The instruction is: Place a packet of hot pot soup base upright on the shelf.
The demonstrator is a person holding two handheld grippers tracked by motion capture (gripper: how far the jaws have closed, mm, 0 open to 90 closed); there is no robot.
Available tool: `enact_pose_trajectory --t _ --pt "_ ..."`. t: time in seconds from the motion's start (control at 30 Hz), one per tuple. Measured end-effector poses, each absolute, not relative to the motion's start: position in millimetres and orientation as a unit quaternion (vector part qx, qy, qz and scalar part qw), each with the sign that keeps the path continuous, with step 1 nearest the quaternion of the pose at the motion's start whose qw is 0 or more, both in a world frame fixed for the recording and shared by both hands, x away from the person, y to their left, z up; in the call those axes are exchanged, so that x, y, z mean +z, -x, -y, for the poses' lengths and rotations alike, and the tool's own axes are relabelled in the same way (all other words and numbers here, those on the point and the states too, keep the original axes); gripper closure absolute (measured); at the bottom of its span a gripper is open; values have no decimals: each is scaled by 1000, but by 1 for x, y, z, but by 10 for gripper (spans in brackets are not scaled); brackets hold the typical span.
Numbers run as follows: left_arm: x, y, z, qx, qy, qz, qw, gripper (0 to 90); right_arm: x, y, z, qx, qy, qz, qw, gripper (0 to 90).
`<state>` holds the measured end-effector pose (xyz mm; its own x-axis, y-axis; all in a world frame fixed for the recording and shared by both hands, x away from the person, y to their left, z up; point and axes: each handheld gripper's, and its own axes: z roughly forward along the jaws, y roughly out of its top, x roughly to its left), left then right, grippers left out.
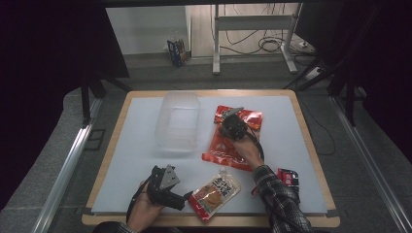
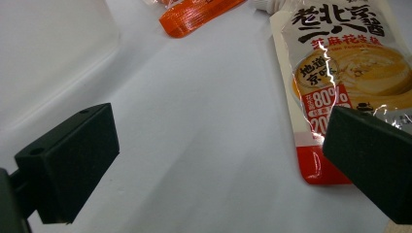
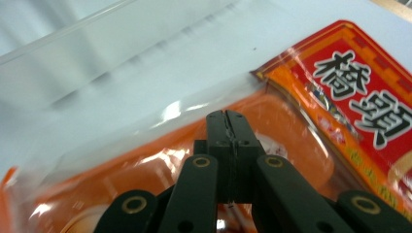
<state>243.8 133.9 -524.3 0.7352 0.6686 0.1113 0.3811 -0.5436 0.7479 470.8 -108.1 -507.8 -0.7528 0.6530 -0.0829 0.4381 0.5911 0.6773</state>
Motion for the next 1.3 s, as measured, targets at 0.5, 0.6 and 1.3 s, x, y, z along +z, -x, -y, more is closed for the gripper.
enact_pose_trajectory --t 0.5,0.6,1.3 --pt "-524 -243 -133 196 -858 -304 365 0 -516 -499 77 295 -297 -889 183 884" --pt "-524 -242 -134 195 -857 -304 366 0 -515 -505 80 295 -316 -885 175 886" --pt "-525 -241 -133 196 -859 -304 362 0 -513 -509 138 300 -370 -860 182 887"
